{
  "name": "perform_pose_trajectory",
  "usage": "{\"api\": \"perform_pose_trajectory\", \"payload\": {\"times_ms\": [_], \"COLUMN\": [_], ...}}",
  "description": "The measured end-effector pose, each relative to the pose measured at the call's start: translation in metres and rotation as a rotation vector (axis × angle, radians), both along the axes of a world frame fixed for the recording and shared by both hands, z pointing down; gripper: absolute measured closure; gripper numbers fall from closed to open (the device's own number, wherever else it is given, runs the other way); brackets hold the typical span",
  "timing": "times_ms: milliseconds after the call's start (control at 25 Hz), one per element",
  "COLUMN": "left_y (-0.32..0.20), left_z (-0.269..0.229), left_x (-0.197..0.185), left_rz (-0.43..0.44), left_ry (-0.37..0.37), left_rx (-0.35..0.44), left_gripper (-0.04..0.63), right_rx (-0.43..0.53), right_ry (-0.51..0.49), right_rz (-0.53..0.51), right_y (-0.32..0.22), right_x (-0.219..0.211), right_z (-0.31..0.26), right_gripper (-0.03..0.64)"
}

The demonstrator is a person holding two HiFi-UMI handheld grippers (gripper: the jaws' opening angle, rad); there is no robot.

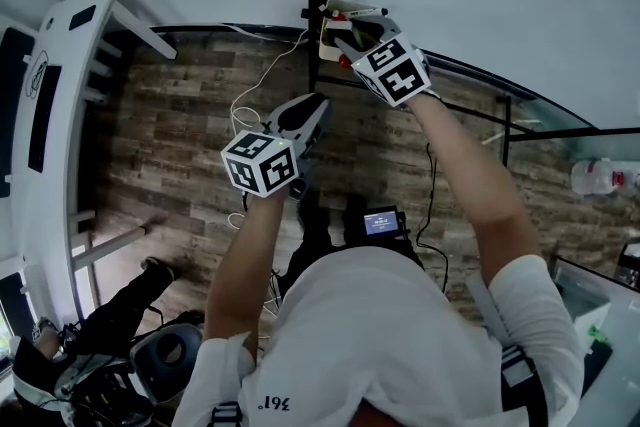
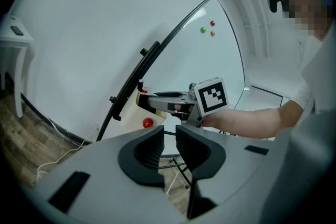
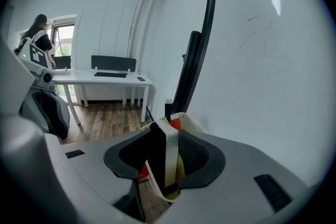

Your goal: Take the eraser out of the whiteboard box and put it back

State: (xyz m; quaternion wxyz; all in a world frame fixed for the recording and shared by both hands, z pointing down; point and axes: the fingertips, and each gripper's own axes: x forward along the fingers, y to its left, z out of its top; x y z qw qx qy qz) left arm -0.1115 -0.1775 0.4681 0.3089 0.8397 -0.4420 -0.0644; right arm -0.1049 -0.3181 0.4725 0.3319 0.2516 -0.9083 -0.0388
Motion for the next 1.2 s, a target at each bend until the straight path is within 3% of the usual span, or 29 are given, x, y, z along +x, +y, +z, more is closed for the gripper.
{"api": "perform_pose_trajectory", "payload": {"times_ms": [600,1200], "left_y": [0.002,-0.001], "left_z": [0.003,-0.003], "left_x": [-0.008,-0.007], "left_rz": [-0.011,-0.019], "left_ry": [-0.002,-0.007], "left_rx": [-0.010,0.003], "left_gripper": [0.534,0.534], "right_rx": [-0.025,-0.029], "right_ry": [-0.023,-0.059], "right_rz": [0.010,0.070], "right_y": [-0.001,0.001], "right_x": [-0.004,0.021], "right_z": [0.002,-0.006], "right_gripper": [0.436,0.419]}}
